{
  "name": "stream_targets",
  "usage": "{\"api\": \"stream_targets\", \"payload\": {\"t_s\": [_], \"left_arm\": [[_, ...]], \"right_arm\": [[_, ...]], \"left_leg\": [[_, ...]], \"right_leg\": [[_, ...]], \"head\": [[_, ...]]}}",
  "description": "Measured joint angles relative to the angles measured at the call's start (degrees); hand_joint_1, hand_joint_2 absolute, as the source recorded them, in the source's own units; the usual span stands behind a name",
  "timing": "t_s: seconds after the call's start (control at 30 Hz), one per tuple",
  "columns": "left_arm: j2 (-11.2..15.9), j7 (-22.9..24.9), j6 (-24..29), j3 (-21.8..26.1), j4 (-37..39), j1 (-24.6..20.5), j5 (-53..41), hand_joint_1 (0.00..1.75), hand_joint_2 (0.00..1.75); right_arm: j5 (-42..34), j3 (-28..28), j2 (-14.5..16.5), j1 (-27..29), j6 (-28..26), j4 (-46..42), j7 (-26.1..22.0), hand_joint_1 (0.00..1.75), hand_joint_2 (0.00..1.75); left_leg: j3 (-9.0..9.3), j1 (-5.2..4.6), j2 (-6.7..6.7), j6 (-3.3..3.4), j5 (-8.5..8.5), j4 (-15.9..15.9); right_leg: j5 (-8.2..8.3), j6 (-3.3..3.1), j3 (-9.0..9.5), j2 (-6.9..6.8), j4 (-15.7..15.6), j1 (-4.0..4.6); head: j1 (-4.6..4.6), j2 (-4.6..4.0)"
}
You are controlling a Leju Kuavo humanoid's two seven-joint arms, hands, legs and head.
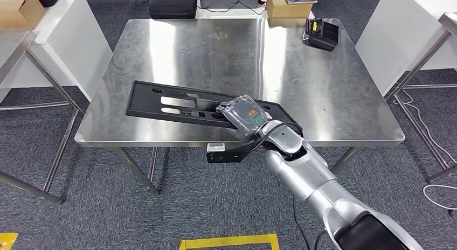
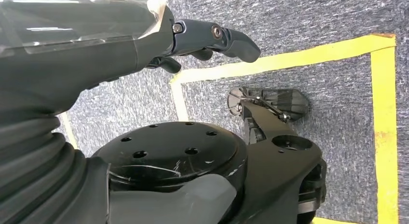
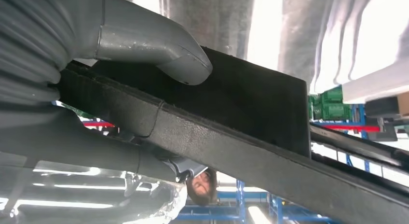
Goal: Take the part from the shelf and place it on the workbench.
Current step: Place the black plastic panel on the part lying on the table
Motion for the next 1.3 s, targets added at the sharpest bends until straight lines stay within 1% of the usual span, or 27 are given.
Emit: {"api": "stream_targets", "payload": {"t_s": [0.03, 0.07, 0.13, 0.17, 0.2, 0.23, 0.3, 0.4, 0.5, 0.53, 0.57, 0.6, 0.63, 0.7, 0.73, 0.77, 0.87, 0.93, 1.0, 1.07, 1.1, 1.13, 1.17, 1.2, 1.23, 1.27, 1.3], "left_arm": [[0.0, 0.0, 0.0, 0.0, 0.0, 0.0, -0.1, 0.00, 1.75], [0.0, 0.0, 0.0, 0.0, 0.0, 0.1, -0.2, 0.00, 1.75], [0.0, 0.0, 0.1, 0.0, 0.0, 0.1, -0.4, 0.00, 1.75], [0.1, 0.0, 0.1, 0.0, 0.0, 0.1, -0.5, 0.00, 1.75], [0.2, -0.1, 0.2, 0.0, -0.1, 0.1, -0.5, 0.00, 1.75], [0.2, -0.1, 0.3, 0.0, -0.1, 0.1, -0.6, 0.00, 1.75], [0.3, -0.1, 0.5, 0.0, -0.1, 0.1, -0.6, 0.00, 1.75], [0.3, -0.1, 0.7, 0.0, -0.1, 0.0, -0.6, 0.00, 1.75], [0.3, -0.3, 0.7, 0.0, -0.1, 0.0, -0.6, 0.00, 1.75], [0.3, -0.5, 0.6, 0.0, -0.1, -0.1, -0.6, 0.00, 1.75], [0.3, -0.6, 0.6, 0.0, -0.1, -0.2, -0.6, 0.00, 1.75], [0.3, -0.6, 0.6, 0.0, -0.1, -0.2, -0.6, 0.00, 1.75], [0.3, -0.6, 0.7, 0.0, -0.1, -0.2, -0.6, 0.00, 1.75], [0.4, -0.5, 0.7, 0.0, -0.1, -0.3, -0.6, 0.00, 1.75], [0.4, -0.5, 0.7, 0.0, -0.1, -0.2, -0.6, 0.00, 1.75], [0.5, -0.5, 0.7, 0.0, -0.1, -0.2, -0.6, 0.00, 1.75], [0.4, -0.5, 0.8, 0.0, -0.2, -0.2, -0.6, 0.00, 1.75], [0.4, -0.6, 0.8, 0.0, -0.2, -0.1, -0.6, 0.00, 1.75], [0.3, -0.9, 0.8, 0.0, -0.2, 0.0, -0.6, 0.00, 1.75], [0.2, -1.4, 0.9, 0.0, -0.2, 0.1, -0.6, 0.00, 1.75], [0.2, -1.9, 1.1, 0.0, -0.2, 0.2, -0.6, 0.00, 1.75], [0.2, -2.8, 1.5, 0.0, -0.2, 0.3, -0.6, 0.00, 1.75], [0.2, -4.0, 2.3, 0.0, -0.2, 0.4, -0.6, 0.00, 1.75], [0.2, -5.6, 3.2, 0.0, -0.2, 0.4, -0.5, 0.00, 1.75], [0.2, -7.2, 4.3, 0.0, -0.2, 0.4, -0.4, 0.00, 1.75], [0.2, -9.0, 5.6, 0.0, -0.3, 0.4, -0.3, 0.00, 1.75], [0.2, -10.6, 7.2, 0.0, -0.3, 0.3, -0.3, 0.00, 1.75]], "right_arm": [[0.0, 0.0, -0.2, 0.3, 0.0, 0.0, 0.0, 1.75, 1.75], [0.1, 0.0, -0.4, 0.5, 0.0, 0.0, 0.0, 1.75, 1.75], [0.2, 0.0, -0.6, 0.7, 0.0, 0.0, 0.0, 1.75, 1.75], [0.3, 0.0, -0.7, 0.7, 0.0, 0.0, 0.0, 1.75, 1.75], [0.4, -0.1, -0.7, 0.7, 0.0, 0.0, 0.0, 1.75, 1.75], [0.4, -0.1, -0.8, 0.8, 0.0, 0.0, 0.0, 1.75, 1.75], [0.6, -0.1, -0.8, 1.0, -0.1, 0.0, 0.0, 1.75, 1.75], [0.7, -0.1, -0.9, 0.9, 0.0, 0.0, 0.0, 1.75, 1.75], [0.8, -0.1, -0.9, 0.9, 0.0, 0.0, 0.0, 1.75, 1.75], [0.8, -0.1, -0.9, 1.0, 0.0, 0.0, 0.0, 1.75, 1.75], [0.8, -0.1, -0.9, 1.1, 0.0, 0.0, 0.0, 1.75, 1.75], [0.9, -0.1, -0.9, 1.1, 0.0, 0.0, 0.0, 1.75, 1.75], [0.9, -0.1, -0.8, 1.1, 0.0, 0.0, 0.0, 1.75, 1.75], [0.9, -0.1, -0.7, 1.0, 0.0, 0.0, 0.0, 1.75, 1.75], [0.9, -0.1, -0.7, 0.9, 0.0, 0.0, 0.0, 1.75, 1.75], [0.9, -0.1, -0.7, 0.9, 0.0, 0.0, 0.1, 1.75, 1.75], [1.0, -0.2, -0.8, 0.9, 0.0, -0.1, 0.1, 1.75, 1.75], [1.0, -0.2, -0.8, 0.7, 0.0, -0.1, 0.2, 1.75, 1.75], [0.9, -0.3, -0.9, 0.9, 0.0, 0.0, 0.2, 1.75, 1.75], [0.9, -0.3, -1.1, 1.3, 0.0, 0.1, 0.2, 1.75, 1.75], [0.9, -0.3, -1.3, 1.4, 0.0, 0.1, 0.2, 1.75, 1.75], [0.9, -0.4, -1.4, 1.5, -0.1, 0.1, 0.2, 1.75, 1.75], [0.9, -0.4, -1.5, 1.6, -0.1, 0.2, 0.2, 1.75, 1.75], [0.9, -0.5, -1.7, 1.8, -0.1, 0.3, 0.2, 1.75, 1.75], [1.0, -0.5, -1.8, 2.0, -0.2, 0.4, 0.2, 1.75, 1.75], [1.0, -0.6, -2.0, 2.1, -0.3, 0.4, 0.2, 1.75, 1.75], [1.0, -0.7, -2.1, 2.2, -0.5, 0.4, 0.2, 1.75, 1.75]], "left_leg": [[0.06, 0.04, -0.06, -0.14, -0.17, 0.0], [0.14, 0.13, -0.13, -0.38, -0.39, 0.2], [0.26, 0.43, -0.25, -1.21, -1.32, 1.0], [0.12, 0.46, -0.27, -1.76, -1.97, 1.6], [-0.06, 0.44, -0.29, -2.23, -2.62, 2.3], [-0.18, 0.34, -0.28, -2.59, -3.13, 2.8], [-0.16, 0.46, -0.31, -2.93, -3.75, 3.1], [-1.37, 0.87, 0.85, -3.48, -5.21, 6.2], [-8.36, 0.87, 1.92, -3.77, -8.76, 17.5], [-10.51, 0.83, 2.01, -3.64, -8.80, 20.1], [-11.60, 0.75, 2.03, -3.36, -7.54, 20.6], [-11.49, 0.61, 2.05, -2.91, -5.07, 18.7], [-10.42, 0.36, 2.09, -2.23, -1.85, 14.9], [-7.90, -0.32, 2.40, -0.75, 2.01, 8.5], [-6.94, -0.70, 2.58, -0.05, 2.35, 6.5], [-6.26, -0.99, 2.70, 0.44, 1.62, 5.6], [-3.61, -1.04, 2.42, 1.18, 0.54, 2.2], [-1.89, -0.82, 2.01, 1.30, 0.10, 1.0], [-0.76, -0.86, 1.65, 1.21, -0.89, 0.8], [0.75, -0.85, 1.20, 0.89, -2.16, 0.9], [1.69, -0.85, 1.00, 0.70, -2.84, 0.9], [2.66, -0.85, 0.86, 0.50, -3.56, 1.0], [3.46, -0.87, 0.79, 0.26, -4.34, 1.0], [4.13, -0.92, 0.69, -0.02, -5.11, 1.3], [4.31, -0.98, 0.61, -0.34, -5.77, 1.5], [4.29, -1.03, 0.56, -0.67, -6.29, 1.8], [4.24, -1.07, 0.52, -0.92, -6.56, 2.1]], "right_leg": [[-0.27, 0.33, -1.15, 0.00, 1.7, -0.12], [0.42, 0.89, -1.16, -0.01, 1.2, -0.29], [3.66, 2.38, 1.92, -0.04, -5.8, -0.85], [4.89, 2.81, 3.73, 0.07, -9.2, -0.95], [5.52, 2.68, 4.96, 0.18, -11.4, -1.00], [5.46, 2.15, 5.48, 0.29, -12.2, -0.90], [4.85, 0.62, 5.58, 0.41, -11.9, -0.71], [4.16, -0.72, 6.40, 0.41, -11.9, -0.75], [3.00, -1.66, 7.67, 0.11, -11.9, -0.32], [2.50, -1.76, 8.24, 0.03, -11.9, -0.15], [1.96, -1.77, 8.93, -0.02, -11.9, 0.01], [1.37, -1.76, 9.76, -0.05, -11.9, 0.19], [0.72, -1.76, 10.71, -0.08, -12.0, 0.34], [-0.34, -1.59, 12.26, -0.11, -12.6, 0.56], [-0.63, -1.37, 12.76, -0.18, -13.0, 0.60], [-0.59, -0.99, 13.11, -0.24, -13.3, 0.67], [0.34, 0.53, 12.82, -0.37, -11.9, 1.03], [0.10, 0.47, 9.46, -0.31, -6.5, 1.04], [-1.94, 0.07, 4.38, -0.27, 0.1, 0.86], [-3.91, 0.46, 0.89, -0.27, 1.7, 0.72], [-3.55, 0.99, 0.41, -0.28, -0.2, 0.69], [-1.82, 1.71, 0.63, -0.29, -3.6, 0.63], [1.56, 2.55, 1.18, -0.35, -7.3, 0.56], [4.68, 2.85, 1.60, -0.42, -10.4, 0.66], [7.24, 2.45, 2.02, -0.39, -12.2, 0.81], [8.78, 1.71, 2.18, -0.37, -12.8, 0.95], [8.71, 0.68, 2.24, -0.30, -12.8, 1.10]], "head": [[0.02, 0.00], [0.05, 0.00], [0.13, 0.00], [0.25, 0.00], [0.35, 0.00], [0.28, 0.00], [0.01, 0.00], [-0.31, 0.00], [-0.44, 0.00], [-0.45, 0.00], [-0.45, 0.00], [-0.45, 0.00], [-0.46, 0.00], [-0.28, 0.00], [-0.37, 0.00], [-0.49, 0.00], [-0.86, 0.00], [-0.78, 0.00], [-0.71, 0.00], [-0.61, 0.00], [-0.56, 0.00], [-0.49, 0.00], [-0.43, 0.00], [-0.41, 0.00], [-0.35, 0.00], [-0.35, 0.00], [-0.35, 0.01]]}}
